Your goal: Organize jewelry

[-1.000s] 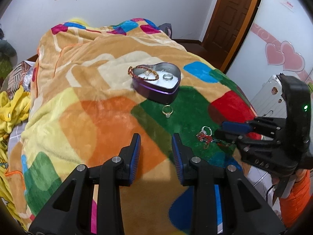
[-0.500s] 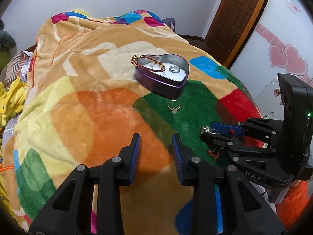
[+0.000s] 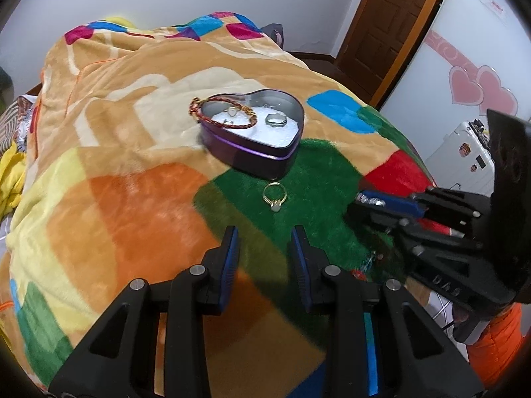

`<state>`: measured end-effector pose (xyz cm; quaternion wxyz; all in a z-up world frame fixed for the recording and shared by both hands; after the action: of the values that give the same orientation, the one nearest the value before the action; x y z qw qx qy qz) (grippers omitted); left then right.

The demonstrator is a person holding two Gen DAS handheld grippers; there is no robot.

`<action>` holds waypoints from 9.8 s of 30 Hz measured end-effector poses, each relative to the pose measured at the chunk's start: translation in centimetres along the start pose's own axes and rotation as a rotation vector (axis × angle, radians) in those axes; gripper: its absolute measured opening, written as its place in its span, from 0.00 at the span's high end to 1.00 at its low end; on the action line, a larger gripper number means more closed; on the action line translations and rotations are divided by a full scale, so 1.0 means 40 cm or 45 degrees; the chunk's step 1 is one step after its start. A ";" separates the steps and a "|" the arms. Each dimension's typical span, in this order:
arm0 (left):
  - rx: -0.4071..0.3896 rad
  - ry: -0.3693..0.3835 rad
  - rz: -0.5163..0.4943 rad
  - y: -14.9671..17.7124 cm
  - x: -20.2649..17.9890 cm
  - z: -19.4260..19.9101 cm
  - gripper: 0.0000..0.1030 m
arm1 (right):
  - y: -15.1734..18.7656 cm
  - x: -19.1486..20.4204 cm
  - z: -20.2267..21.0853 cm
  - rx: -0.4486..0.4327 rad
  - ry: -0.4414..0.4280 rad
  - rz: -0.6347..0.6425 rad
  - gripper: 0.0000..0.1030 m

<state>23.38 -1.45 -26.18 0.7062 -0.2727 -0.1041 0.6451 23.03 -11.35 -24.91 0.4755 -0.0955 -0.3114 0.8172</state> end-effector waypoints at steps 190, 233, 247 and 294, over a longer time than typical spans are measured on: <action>-0.518 -0.139 -0.088 -0.265 -0.038 0.292 0.75 | -0.268 0.032 0.299 -0.489 0.014 -0.015 0.70; -1.108 -0.330 -0.086 -0.139 -0.150 0.763 0.02 | -0.229 0.180 0.662 -1.022 0.238 0.037 0.18; -1.091 -0.327 -0.073 -0.144 -0.141 0.749 0.01 | -0.230 0.177 0.661 -1.009 0.235 0.028 0.18; -1.079 -0.269 -0.052 -0.144 -0.148 0.736 0.01 | -0.225 0.165 0.665 -1.000 0.232 0.010 0.18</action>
<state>12.77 0.10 2.46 0.5300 -0.4689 -0.4367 0.5555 13.98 -13.74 2.37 0.4252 -0.3431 -0.5564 0.6260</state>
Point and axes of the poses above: each gripper's, at about its wrist camera, not at the fingertips, and z roughly against the way its jaws point, x to its left, y to its underside, the point moved 9 cm from there along -z, roughly the way its jaws point, and after that the axes turned 1 degree about x, right-handed, at the moved point
